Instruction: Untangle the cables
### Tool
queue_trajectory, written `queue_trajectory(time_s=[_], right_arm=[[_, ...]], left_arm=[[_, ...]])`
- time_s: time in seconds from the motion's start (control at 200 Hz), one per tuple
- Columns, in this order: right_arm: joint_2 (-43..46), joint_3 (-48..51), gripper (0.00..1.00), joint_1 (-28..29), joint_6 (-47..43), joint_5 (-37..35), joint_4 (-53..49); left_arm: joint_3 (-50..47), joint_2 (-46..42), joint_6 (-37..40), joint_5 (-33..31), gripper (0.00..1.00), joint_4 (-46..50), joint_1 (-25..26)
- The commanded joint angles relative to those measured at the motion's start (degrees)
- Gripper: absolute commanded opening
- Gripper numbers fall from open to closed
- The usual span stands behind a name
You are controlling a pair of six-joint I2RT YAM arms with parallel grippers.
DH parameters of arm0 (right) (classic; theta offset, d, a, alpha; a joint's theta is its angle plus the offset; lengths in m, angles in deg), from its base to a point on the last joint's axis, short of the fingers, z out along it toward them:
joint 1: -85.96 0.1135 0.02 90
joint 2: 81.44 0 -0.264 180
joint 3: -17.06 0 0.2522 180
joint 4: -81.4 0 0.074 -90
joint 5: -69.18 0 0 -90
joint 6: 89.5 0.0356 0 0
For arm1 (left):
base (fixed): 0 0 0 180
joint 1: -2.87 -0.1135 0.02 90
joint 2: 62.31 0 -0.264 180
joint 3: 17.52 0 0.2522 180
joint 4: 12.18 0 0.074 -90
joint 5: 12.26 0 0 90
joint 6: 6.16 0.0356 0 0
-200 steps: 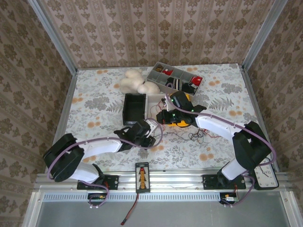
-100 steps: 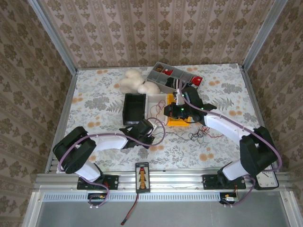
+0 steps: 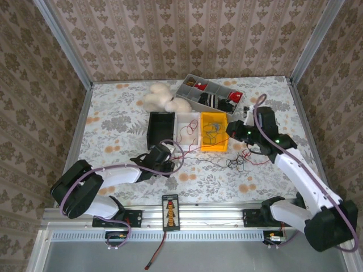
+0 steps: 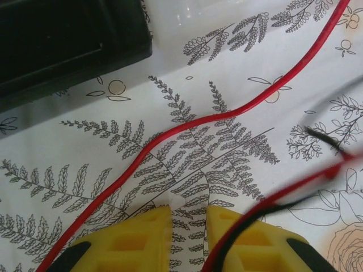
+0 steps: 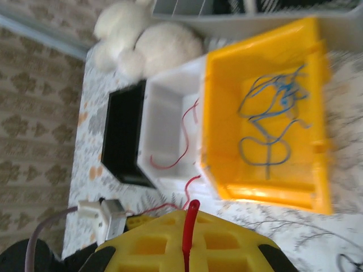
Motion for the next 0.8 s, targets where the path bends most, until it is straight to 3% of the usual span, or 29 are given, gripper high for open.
queue_trajectory(time_s=[0.0,0.225,0.365,0.615,0.795], right_arm=[[4.79,0.36,0.0,-1.08,-1.35,-11.95,-6.53],[9.7,-1.31,0.0,-1.94,0.47,-33.53,-15.7],[11.74,-1.75,0.0,-3.72,1.76,-43.69,-20.4],[12.8,-1.75,0.0,-8.55,-1.43,-41.95,-20.45],[14.66,-2.0,0.0,-8.42,-5.67,-35.58,-13.96]], left_arm=[[-1.59,-0.11,-2.28,-2.27,0.23,1.66,-1.66],[-1.67,-0.67,-3.26,-3.2,0.24,2.04,-2.79],[-2.01,-1.31,-3.9,-4.03,0.3,2.58,-3.15],[-2.65,-2.12,-4.1,-4.42,0.29,2.33,-3.58],[-2.22,-1.2,-3.04,-2.54,0.03,1.17,-3.58]])
